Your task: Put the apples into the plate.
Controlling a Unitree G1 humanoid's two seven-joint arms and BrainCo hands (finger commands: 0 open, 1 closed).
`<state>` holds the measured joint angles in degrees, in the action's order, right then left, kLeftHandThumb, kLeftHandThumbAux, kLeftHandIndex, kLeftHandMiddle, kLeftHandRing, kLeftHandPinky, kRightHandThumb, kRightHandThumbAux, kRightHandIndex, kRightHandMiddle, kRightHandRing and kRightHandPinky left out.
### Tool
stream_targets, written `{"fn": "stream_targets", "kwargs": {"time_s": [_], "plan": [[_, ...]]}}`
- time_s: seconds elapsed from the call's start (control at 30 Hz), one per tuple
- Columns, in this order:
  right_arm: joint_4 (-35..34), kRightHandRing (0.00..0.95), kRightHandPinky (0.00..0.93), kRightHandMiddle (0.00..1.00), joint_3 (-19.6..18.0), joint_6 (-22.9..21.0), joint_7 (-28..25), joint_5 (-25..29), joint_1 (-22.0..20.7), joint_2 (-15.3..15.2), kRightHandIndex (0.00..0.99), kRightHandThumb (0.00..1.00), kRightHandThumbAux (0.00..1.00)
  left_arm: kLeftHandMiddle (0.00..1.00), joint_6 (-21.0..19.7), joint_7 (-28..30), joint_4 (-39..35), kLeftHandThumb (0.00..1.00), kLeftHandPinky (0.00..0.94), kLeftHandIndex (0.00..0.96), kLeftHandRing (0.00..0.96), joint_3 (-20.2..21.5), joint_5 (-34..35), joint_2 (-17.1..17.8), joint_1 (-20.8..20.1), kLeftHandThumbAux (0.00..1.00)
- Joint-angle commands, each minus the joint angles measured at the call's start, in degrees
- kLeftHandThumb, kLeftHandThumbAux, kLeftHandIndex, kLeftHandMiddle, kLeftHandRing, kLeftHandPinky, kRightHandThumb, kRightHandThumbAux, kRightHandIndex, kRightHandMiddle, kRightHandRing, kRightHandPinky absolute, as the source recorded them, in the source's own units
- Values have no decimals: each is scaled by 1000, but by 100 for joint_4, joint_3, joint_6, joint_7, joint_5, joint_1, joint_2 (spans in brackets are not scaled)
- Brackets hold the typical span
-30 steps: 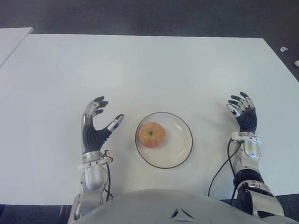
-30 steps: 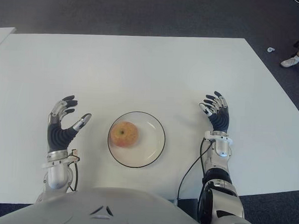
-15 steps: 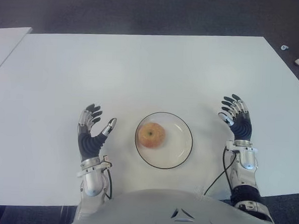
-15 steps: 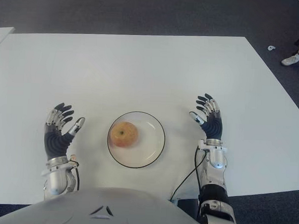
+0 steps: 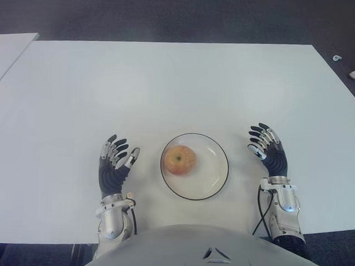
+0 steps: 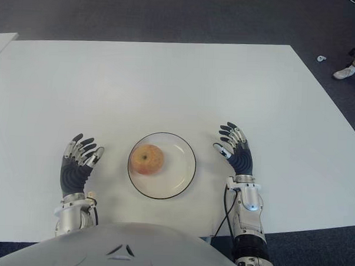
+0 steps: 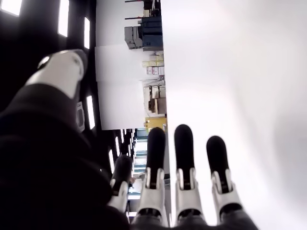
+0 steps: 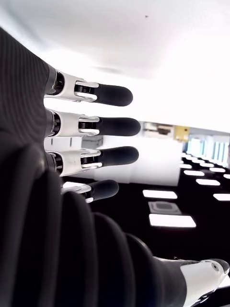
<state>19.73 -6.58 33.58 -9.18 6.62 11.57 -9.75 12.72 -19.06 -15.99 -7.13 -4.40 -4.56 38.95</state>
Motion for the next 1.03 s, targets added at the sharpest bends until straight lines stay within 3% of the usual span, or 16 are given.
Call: {"fn": "stream_targets", "kwargs": {"time_s": [0.03,0.3,0.6,1.03], "plan": [[229,286,335,286,188,-143,-54,-33,480,320,173,369,649,284,30,141,224,224,311,179,305,-31,194,-199,72,700],[-82,299,351,289,282,-169,-188,34,654,368,172,371,661,290,188,275,529,219,312,178,308,-30,313,-140,46,692],[59,308,350,283,253,107,-486,85,721,318,179,344,672,300,472,588,818,273,307,168,310,-24,328,1,21,698],[96,276,317,247,200,-12,-537,129,777,326,159,343,638,298,280,827,1157,289,316,175,312,253,396,35,-301,689]]}}
